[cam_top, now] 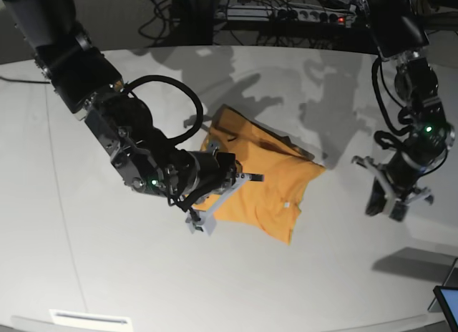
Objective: Fold the T-shirt properly
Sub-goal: 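Release the folded end and bring the left gripper to the shirt's side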
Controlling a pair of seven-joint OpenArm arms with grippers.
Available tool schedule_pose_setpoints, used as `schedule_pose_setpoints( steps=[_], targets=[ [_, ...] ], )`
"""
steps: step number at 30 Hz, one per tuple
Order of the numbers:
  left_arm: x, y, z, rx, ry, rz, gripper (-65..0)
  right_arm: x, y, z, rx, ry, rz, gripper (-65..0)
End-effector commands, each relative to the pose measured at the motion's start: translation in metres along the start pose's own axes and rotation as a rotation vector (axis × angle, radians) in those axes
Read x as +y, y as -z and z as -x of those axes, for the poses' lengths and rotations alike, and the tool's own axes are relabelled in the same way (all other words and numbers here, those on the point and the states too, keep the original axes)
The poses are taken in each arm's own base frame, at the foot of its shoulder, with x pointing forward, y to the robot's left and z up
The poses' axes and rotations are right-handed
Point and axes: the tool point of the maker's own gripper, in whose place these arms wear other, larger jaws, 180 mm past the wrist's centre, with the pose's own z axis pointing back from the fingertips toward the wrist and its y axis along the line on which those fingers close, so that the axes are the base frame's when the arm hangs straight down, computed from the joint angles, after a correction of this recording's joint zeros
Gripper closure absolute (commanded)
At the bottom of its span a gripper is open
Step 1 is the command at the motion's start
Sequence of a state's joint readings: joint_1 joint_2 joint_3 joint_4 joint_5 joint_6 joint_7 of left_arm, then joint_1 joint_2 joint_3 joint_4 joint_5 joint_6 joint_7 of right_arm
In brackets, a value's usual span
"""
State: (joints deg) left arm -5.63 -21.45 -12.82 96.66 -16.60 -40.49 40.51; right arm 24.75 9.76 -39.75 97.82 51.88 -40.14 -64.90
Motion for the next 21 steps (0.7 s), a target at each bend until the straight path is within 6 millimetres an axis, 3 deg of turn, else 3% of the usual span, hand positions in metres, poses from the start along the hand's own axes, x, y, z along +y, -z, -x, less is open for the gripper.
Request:
schedule_pose_setpoints(
  steps=[1,4,8,12,15,21],
  targets=[
    [0.001,0.002,-0.02,-0.068,0.052,-0.007,0.0,0.009,-0.007,-0.007,-0.026,-0.015,-0.028,0.0],
    [-0.025,0.015,-0.027,-0.114,0.163,0.028,0.0,0.018,-0.013,-0.005,-0.038,-0.032,-0.054,0.0],
    [-0.05,0.033,-0.016,-0.124,0.172,0.067,0.0,0.024,-0.018,-0.004,-0.051,-0.046,-0.071,0.0],
    [-0.056,0.042,0.0,-0.119,0.109,0.092,0.0,0.023,-0.018,-0.005,-0.056,-0.05,-0.069,0.0],
    [-0.059,0.045,0.005,-0.131,0.09,0.104,0.0,0.012,-0.021,-0.012,-0.086,-0.054,-0.042,0.0],
    [-0.052,0.046,-0.005,-0.154,0.094,0.092,0.0,-0.015,-0.028,-0.042,-0.25,-0.064,0.035,0.0]
  ],
)
